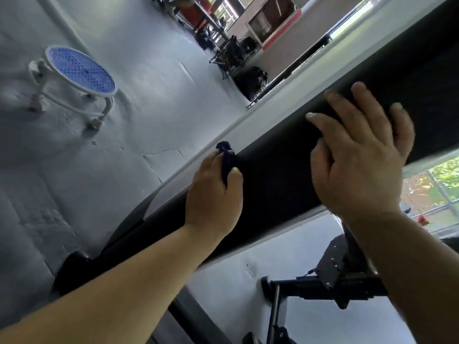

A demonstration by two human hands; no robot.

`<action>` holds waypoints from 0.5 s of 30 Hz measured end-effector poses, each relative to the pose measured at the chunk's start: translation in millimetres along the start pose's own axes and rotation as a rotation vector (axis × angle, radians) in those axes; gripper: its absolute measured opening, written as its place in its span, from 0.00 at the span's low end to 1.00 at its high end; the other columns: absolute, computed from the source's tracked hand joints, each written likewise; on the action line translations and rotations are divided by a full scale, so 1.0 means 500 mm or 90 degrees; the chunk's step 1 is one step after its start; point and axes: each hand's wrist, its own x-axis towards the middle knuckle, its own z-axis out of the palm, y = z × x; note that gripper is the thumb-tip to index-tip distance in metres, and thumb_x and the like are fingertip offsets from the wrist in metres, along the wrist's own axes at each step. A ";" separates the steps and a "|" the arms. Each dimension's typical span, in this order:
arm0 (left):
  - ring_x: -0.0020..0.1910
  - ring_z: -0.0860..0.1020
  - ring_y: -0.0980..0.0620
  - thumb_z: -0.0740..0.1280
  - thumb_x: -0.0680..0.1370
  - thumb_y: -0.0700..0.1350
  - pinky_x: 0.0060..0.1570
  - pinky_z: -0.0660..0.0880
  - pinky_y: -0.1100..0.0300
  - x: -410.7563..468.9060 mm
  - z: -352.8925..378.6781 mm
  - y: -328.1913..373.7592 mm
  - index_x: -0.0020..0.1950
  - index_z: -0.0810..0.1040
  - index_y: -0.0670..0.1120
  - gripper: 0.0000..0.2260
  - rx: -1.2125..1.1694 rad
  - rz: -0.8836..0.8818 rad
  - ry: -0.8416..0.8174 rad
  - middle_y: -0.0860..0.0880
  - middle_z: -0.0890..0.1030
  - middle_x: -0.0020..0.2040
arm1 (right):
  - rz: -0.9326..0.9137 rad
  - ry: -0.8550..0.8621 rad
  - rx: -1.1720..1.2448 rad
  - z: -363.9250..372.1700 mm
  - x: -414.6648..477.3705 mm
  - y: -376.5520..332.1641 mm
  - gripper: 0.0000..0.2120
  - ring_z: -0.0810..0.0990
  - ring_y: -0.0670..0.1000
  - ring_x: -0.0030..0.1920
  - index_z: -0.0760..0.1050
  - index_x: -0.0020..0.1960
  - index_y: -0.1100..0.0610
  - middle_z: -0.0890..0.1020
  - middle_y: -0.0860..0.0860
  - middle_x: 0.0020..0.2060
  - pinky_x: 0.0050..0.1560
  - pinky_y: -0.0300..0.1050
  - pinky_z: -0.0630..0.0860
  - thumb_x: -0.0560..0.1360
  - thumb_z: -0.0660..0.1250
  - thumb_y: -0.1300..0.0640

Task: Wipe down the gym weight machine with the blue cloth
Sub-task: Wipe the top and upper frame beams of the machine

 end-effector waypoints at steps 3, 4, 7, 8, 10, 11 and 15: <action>0.53 0.69 0.69 0.53 0.79 0.51 0.55 0.59 0.80 0.049 0.041 0.101 0.65 0.76 0.48 0.20 -0.041 0.105 -0.033 0.60 0.72 0.57 | 0.060 0.089 -0.047 -0.017 0.073 0.066 0.16 0.66 0.56 0.74 0.80 0.61 0.55 0.78 0.52 0.66 0.76 0.59 0.51 0.79 0.59 0.56; 0.53 0.69 0.71 0.52 0.79 0.51 0.53 0.57 0.82 0.065 0.052 0.135 0.66 0.76 0.48 0.21 -0.059 0.125 -0.049 0.61 0.72 0.57 | 0.064 0.095 -0.050 -0.016 0.082 0.069 0.16 0.66 0.56 0.74 0.80 0.61 0.56 0.78 0.52 0.65 0.76 0.59 0.51 0.79 0.59 0.56; 0.59 0.68 0.69 0.54 0.83 0.51 0.53 0.58 0.83 0.111 0.080 0.223 0.73 0.69 0.53 0.19 -0.073 0.161 -0.137 0.60 0.73 0.64 | 0.061 0.064 -0.024 -0.020 0.075 0.077 0.17 0.66 0.56 0.74 0.79 0.63 0.56 0.78 0.53 0.66 0.78 0.56 0.48 0.79 0.57 0.56; 0.61 0.69 0.69 0.55 0.83 0.50 0.54 0.59 0.82 0.117 0.081 0.235 0.74 0.67 0.55 0.19 -0.071 0.204 -0.164 0.60 0.72 0.67 | 0.053 0.051 -0.014 -0.027 0.076 0.081 0.18 0.66 0.55 0.74 0.79 0.63 0.56 0.77 0.53 0.67 0.78 0.55 0.48 0.79 0.56 0.56; 0.63 0.67 0.73 0.56 0.82 0.50 0.59 0.58 0.81 0.112 0.073 0.220 0.75 0.65 0.56 0.20 -0.074 0.275 -0.195 0.64 0.71 0.67 | 0.036 0.028 -0.018 -0.043 0.078 0.097 0.18 0.64 0.55 0.75 0.79 0.63 0.55 0.77 0.52 0.67 0.78 0.53 0.48 0.80 0.56 0.55; 0.64 0.66 0.74 0.56 0.81 0.51 0.61 0.58 0.80 0.104 0.063 0.196 0.74 0.64 0.57 0.20 -0.066 0.274 -0.203 0.67 0.69 0.66 | 0.030 0.024 -0.027 -0.050 0.083 0.107 0.18 0.64 0.55 0.75 0.79 0.63 0.54 0.76 0.51 0.67 0.77 0.51 0.49 0.80 0.56 0.54; 0.68 0.63 0.71 0.52 0.82 0.51 0.67 0.61 0.74 0.079 0.044 0.100 0.74 0.62 0.56 0.19 -0.031 0.166 -0.144 0.65 0.67 0.70 | 0.017 0.036 -0.085 -0.052 0.090 0.120 0.19 0.65 0.53 0.75 0.77 0.67 0.52 0.74 0.49 0.70 0.75 0.47 0.52 0.80 0.56 0.54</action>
